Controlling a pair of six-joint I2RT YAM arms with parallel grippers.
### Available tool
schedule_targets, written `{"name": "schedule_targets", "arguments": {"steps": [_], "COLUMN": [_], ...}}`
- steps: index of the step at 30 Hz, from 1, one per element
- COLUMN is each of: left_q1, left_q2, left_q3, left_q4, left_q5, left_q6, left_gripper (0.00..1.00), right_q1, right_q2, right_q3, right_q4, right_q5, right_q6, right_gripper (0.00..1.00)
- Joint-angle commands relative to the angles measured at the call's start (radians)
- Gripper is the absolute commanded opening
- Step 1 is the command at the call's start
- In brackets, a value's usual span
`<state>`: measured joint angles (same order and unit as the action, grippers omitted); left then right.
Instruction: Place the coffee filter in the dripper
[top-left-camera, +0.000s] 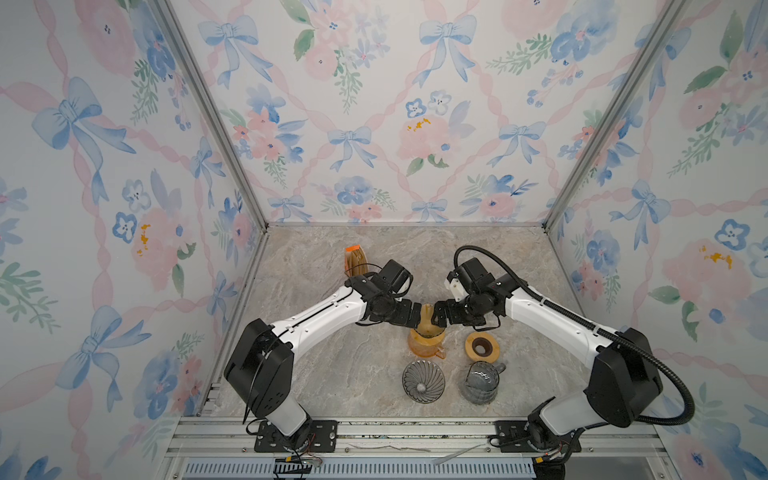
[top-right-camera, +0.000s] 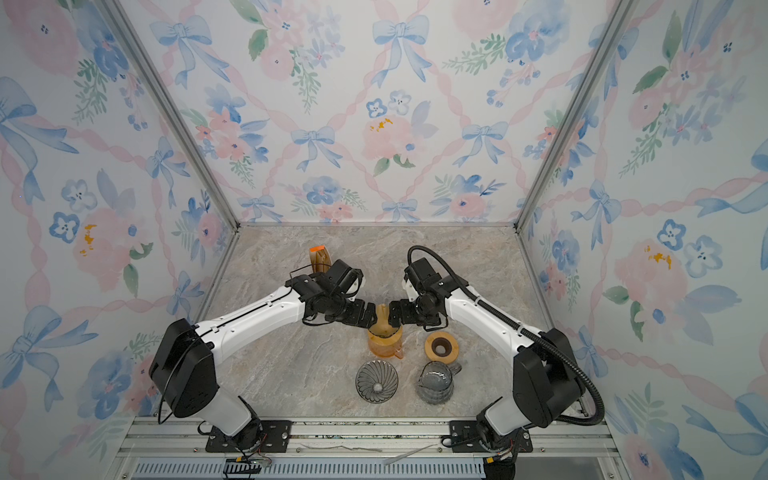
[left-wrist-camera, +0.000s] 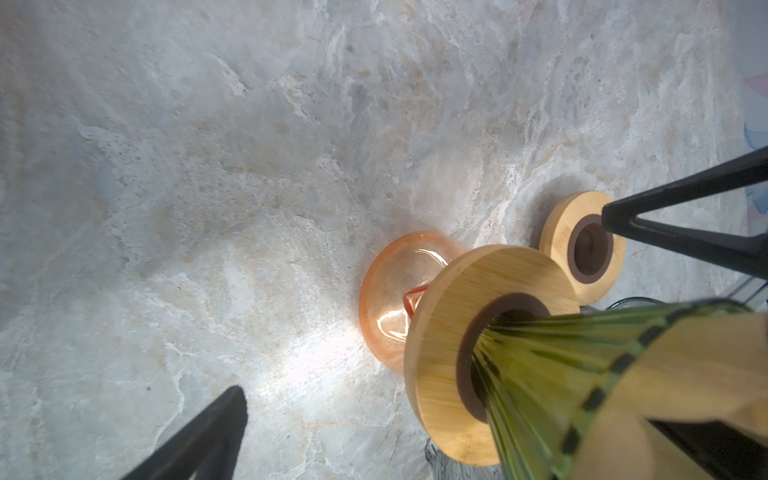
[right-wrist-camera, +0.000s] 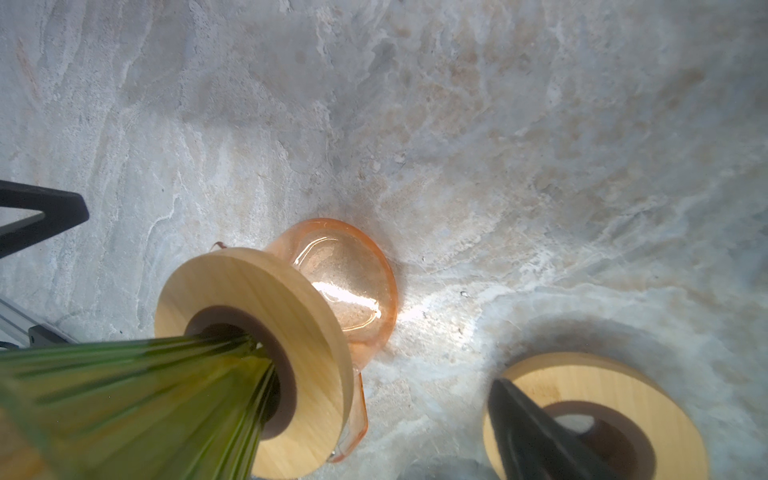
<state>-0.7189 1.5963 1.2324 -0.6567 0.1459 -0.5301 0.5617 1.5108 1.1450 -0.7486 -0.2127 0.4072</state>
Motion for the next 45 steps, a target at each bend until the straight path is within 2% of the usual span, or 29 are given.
{"name": "schedule_targets", "arguments": {"steps": [1, 13, 23, 32, 45], "left_q1": [0.008, 0.008, 0.012, 0.015, 0.015], "left_q2": [0.004, -0.024, -0.009, 0.014, 0.039], "left_q3": [0.006, 0.041, 0.048, 0.042, 0.053], "left_q4": [-0.026, -0.026, -0.027, -0.029, -0.032], "left_q5": [-0.004, 0.074, 0.051, 0.027, 0.027], "left_q6": [0.019, 0.030, 0.041, 0.041, 0.049], "left_gripper": [0.98, 0.98, 0.98, 0.98, 0.98], "right_q1": [-0.014, -0.013, -0.014, -0.022, -0.075], "right_q2": [-0.052, -0.080, -0.040, 0.012, 0.002], "right_q3": [-0.013, -0.013, 0.009, 0.030, -0.025], "right_q4": [-0.031, -0.013, 0.033, 0.056, 0.077], "right_q5": [0.013, -0.074, -0.149, -0.135, -0.137], "right_q6": [0.009, -0.012, -0.024, -0.009, -0.002], "right_gripper": [0.96, 0.96, 0.96, 0.96, 0.96]}}
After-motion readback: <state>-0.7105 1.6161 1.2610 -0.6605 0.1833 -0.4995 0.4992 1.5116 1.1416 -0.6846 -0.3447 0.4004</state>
